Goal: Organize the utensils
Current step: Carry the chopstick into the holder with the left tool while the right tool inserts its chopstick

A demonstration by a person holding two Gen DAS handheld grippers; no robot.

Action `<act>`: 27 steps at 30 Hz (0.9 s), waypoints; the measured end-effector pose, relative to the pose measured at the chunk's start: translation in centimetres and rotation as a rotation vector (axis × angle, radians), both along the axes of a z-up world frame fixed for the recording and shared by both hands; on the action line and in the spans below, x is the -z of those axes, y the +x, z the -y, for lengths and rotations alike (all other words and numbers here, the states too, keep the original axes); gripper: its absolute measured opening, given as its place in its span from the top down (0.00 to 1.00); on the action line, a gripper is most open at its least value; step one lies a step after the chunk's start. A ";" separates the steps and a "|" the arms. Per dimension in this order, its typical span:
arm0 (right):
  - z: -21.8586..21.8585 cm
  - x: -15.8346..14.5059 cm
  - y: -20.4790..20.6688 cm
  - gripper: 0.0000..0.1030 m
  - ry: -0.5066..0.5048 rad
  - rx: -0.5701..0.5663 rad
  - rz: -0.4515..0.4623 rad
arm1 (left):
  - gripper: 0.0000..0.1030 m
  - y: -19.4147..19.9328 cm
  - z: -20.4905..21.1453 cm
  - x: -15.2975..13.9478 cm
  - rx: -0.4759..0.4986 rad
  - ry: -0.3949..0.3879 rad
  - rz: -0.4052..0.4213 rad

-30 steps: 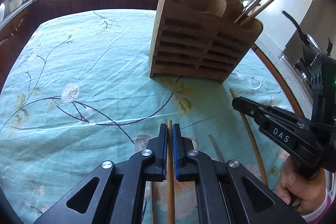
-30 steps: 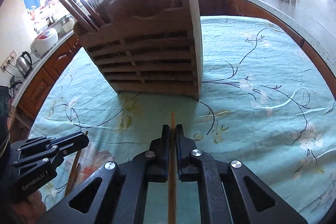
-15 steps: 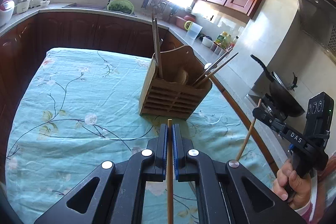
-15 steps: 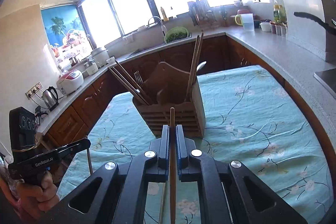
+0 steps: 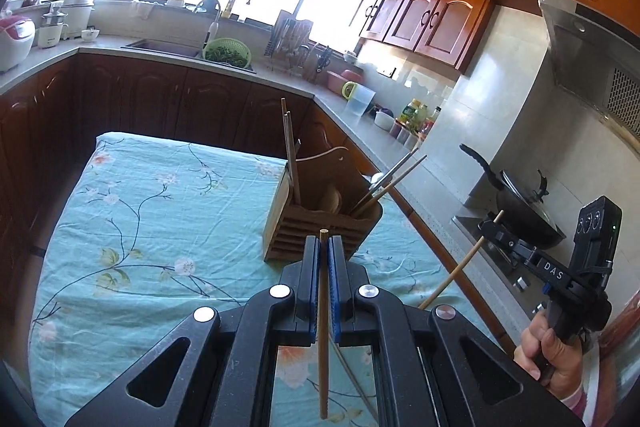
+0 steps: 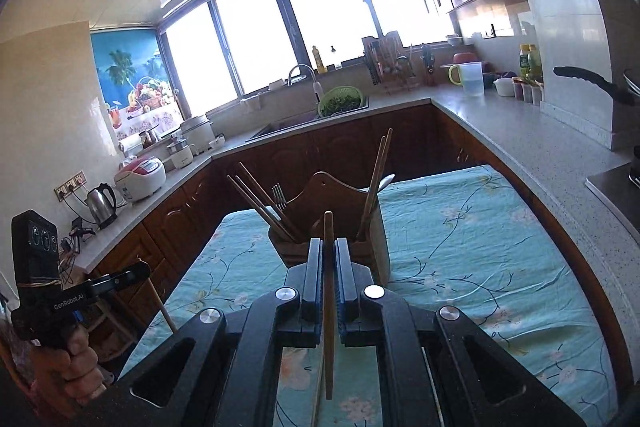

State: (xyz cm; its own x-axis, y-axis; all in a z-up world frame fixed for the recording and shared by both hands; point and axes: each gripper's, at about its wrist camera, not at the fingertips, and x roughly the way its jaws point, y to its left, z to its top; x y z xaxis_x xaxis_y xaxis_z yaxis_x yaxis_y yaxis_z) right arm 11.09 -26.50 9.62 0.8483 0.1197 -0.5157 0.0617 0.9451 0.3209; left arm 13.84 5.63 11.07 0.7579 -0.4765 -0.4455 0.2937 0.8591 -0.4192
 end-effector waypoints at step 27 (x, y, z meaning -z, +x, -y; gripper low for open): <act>2.4 -4.5 5.5 0.95 -0.010 0.078 0.157 | 0.98 5.3 0.6 -5.2 -0.126 -0.038 0.233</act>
State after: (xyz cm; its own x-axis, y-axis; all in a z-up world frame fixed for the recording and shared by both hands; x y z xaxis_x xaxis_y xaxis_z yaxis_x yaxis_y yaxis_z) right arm 16.60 -28.94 14.16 0.9250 0.0463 -0.3772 0.0846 0.9425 0.3232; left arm 19.14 5.03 16.27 0.8925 -0.3847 -0.2354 0.2778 0.8801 -0.3849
